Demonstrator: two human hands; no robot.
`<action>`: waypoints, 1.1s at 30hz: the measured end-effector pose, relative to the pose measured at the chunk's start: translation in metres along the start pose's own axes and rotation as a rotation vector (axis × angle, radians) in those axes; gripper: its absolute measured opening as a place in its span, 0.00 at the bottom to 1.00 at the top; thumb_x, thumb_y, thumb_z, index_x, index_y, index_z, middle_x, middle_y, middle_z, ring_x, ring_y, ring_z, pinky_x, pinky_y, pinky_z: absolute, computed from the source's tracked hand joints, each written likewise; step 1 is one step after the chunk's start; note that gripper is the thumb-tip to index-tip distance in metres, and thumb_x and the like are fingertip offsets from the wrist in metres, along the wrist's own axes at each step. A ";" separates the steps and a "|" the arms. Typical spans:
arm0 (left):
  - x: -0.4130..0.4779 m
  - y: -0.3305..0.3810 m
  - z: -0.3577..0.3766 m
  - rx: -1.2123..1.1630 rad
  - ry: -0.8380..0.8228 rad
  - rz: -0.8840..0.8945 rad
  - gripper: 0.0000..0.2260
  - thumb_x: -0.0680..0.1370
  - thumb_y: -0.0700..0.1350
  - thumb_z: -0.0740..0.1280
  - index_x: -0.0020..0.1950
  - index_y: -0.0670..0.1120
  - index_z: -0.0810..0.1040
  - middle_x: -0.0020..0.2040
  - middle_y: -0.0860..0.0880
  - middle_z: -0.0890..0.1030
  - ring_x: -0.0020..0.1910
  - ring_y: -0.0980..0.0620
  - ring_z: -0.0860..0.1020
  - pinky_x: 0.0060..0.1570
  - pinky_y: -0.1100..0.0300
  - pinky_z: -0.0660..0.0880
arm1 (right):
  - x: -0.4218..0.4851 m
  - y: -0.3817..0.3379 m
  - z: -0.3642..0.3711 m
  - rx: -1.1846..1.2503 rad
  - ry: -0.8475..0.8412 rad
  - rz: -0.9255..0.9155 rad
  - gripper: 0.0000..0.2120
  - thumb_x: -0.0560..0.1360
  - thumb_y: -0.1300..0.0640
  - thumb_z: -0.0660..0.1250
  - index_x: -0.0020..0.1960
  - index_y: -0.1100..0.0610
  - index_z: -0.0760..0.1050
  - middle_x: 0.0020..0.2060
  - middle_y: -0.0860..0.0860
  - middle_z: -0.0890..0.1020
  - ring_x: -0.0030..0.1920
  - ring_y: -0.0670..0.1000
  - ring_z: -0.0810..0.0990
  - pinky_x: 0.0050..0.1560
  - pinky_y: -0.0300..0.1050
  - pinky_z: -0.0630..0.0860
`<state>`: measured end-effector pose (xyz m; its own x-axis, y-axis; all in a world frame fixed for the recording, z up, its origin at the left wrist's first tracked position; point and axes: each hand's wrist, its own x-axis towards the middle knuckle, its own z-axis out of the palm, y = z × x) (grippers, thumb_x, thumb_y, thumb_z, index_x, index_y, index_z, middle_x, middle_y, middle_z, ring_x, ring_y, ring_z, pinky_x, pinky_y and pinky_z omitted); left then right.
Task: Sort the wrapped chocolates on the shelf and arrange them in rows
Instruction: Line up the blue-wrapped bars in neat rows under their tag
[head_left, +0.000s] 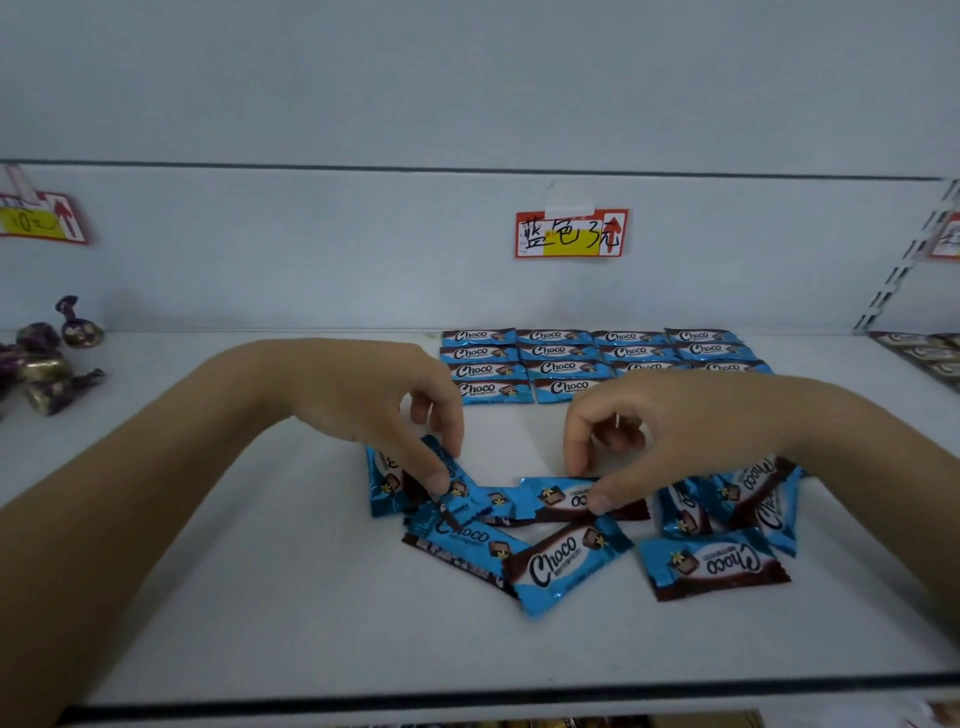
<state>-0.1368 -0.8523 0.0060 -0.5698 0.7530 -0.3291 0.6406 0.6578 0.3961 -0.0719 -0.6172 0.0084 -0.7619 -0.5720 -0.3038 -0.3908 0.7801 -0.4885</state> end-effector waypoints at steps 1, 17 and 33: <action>0.000 -0.002 0.000 -0.003 0.010 -0.003 0.14 0.58 0.67 0.73 0.37 0.63 0.77 0.43 0.60 0.76 0.46 0.63 0.73 0.49 0.62 0.73 | -0.001 0.000 -0.001 0.026 0.009 -0.003 0.06 0.68 0.48 0.71 0.42 0.43 0.74 0.39 0.42 0.77 0.40 0.49 0.74 0.42 0.43 0.73; 0.004 0.010 0.003 -0.458 0.370 0.106 0.12 0.74 0.39 0.67 0.39 0.56 0.79 0.44 0.56 0.82 0.49 0.60 0.81 0.43 0.62 0.79 | -0.002 0.018 -0.015 0.565 0.389 -0.011 0.07 0.74 0.69 0.62 0.45 0.57 0.71 0.40 0.49 0.83 0.41 0.47 0.80 0.41 0.37 0.77; 0.007 0.013 0.002 -0.356 0.512 0.089 0.12 0.75 0.38 0.65 0.48 0.56 0.76 0.48 0.58 0.82 0.47 0.63 0.79 0.46 0.63 0.77 | -0.004 0.019 -0.018 0.612 0.437 -0.040 0.06 0.73 0.67 0.65 0.41 0.57 0.73 0.36 0.49 0.84 0.39 0.47 0.83 0.42 0.39 0.80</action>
<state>-0.1312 -0.8389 0.0068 -0.7529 0.6442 0.1350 0.5364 0.4818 0.6929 -0.0859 -0.5957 0.0147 -0.9385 -0.3450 0.0135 -0.1629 0.4080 -0.8983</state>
